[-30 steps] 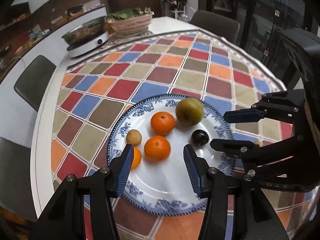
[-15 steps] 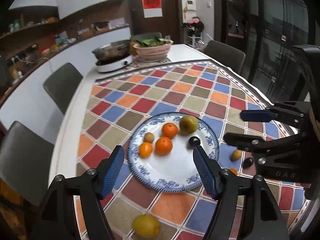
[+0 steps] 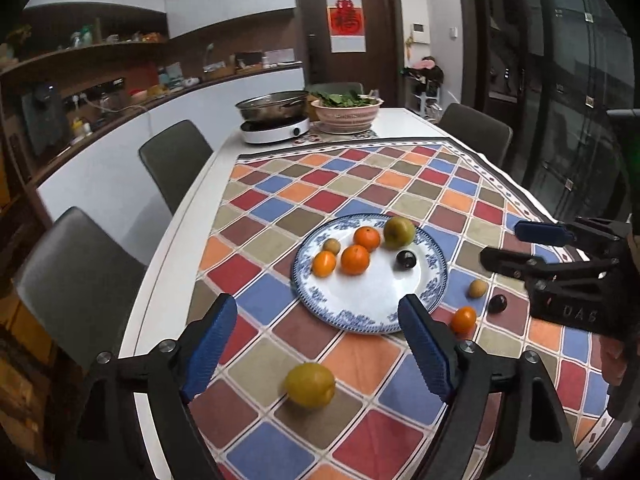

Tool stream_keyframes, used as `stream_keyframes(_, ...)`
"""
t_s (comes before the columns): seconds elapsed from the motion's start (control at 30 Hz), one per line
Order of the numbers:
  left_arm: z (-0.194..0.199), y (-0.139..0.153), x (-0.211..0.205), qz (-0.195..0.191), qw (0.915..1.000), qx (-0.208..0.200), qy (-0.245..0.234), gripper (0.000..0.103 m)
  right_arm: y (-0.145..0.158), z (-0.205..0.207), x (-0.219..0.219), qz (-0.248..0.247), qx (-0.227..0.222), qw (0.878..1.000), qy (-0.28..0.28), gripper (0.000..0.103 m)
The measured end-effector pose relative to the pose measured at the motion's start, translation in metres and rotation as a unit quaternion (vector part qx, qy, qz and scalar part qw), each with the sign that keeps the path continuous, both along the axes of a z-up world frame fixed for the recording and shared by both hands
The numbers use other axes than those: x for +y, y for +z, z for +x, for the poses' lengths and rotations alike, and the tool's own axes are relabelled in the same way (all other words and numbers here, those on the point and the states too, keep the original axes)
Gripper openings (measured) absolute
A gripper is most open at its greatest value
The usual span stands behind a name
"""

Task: Organize fruits
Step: 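Withdraw both tools, moving left tool toward the large yellow pear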

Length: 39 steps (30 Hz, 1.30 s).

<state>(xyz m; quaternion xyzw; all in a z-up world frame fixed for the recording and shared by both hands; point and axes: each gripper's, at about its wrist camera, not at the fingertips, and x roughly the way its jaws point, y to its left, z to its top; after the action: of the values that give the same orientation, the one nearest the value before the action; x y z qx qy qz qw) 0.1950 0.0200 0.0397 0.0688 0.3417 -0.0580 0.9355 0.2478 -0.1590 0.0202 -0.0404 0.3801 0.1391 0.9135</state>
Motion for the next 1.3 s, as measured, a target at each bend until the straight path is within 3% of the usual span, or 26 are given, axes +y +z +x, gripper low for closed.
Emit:
stream_keyframes(0.57, -0.027, -0.067, 0.014, -0.005, 0.9965, 0.053, 0.064, 0.085, -0.041, -0.033, -0.008, -0.008, -0.001, 0.999, -0.052, 0.059)
stream_keyframes(0.77, -0.029, -0.081, 0.009, 0.033, 0.9962, 0.043, 0.068, 0.085, -0.058, -0.043, -0.013, -0.002, -0.007, 0.998, -0.069, 0.059)
stream_keyframes(1.3, 0.008, -0.115, 0.014, 0.03, 0.9943, 0.081, 0.062, 0.085, -0.1, -0.014, -0.008, -0.031, 0.044, 0.996, -0.069, 0.058)
